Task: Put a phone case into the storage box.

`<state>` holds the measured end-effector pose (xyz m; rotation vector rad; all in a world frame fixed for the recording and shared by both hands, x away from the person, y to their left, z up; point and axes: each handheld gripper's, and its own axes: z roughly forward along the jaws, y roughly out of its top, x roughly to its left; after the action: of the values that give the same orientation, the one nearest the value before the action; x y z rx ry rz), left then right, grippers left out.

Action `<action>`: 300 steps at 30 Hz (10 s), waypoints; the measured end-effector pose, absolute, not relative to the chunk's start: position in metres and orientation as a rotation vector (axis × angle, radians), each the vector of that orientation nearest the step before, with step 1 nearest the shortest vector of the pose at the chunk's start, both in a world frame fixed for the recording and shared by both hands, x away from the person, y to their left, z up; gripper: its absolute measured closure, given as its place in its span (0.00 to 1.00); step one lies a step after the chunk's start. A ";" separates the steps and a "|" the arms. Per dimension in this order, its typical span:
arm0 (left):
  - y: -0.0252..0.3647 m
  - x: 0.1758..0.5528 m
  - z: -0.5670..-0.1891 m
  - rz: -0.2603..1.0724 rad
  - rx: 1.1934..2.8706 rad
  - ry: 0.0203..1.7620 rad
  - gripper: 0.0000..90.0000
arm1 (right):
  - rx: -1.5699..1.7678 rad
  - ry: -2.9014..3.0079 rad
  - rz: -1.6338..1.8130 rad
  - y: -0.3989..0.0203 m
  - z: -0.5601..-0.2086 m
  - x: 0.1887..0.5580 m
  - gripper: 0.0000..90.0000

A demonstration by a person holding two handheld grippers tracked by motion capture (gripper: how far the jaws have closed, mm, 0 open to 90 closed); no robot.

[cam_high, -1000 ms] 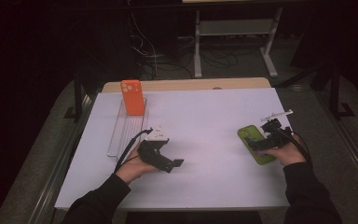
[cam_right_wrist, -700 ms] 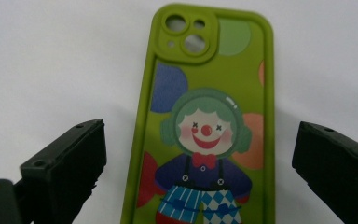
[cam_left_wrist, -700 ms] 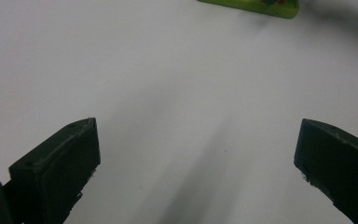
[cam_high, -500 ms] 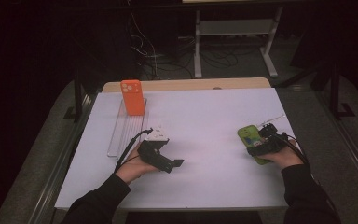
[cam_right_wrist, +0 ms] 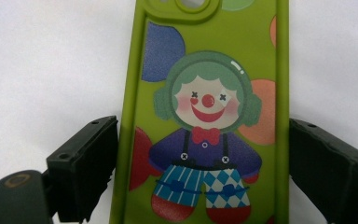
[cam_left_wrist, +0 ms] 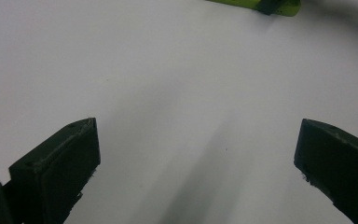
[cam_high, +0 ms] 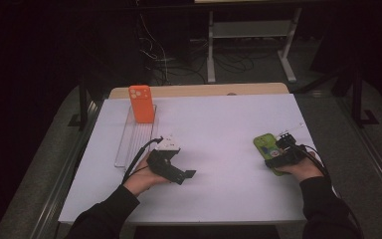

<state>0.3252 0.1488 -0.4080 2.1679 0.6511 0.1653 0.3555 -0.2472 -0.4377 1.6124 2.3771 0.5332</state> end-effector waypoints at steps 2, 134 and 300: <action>0.149 0.325 -0.408 0.165 2.170 0.651 0.00 | 1.621 2.376 0.532 -0.247 -0.438 0.355 0.12; 0.115 0.344 -0.391 0.071 2.401 0.412 0.17 | 0.723 2.762 1.058 -0.158 -0.374 0.352 0.03; 0.125 0.344 -0.386 0.177 2.278 0.588 0.00 | -0.199 1.824 0.393 -0.074 -0.442 0.287 0.84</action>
<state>0.3436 0.1246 -0.3857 2.2783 0.5875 0.1774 0.2867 -0.0737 -0.4421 -0.1990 1.8244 0.3926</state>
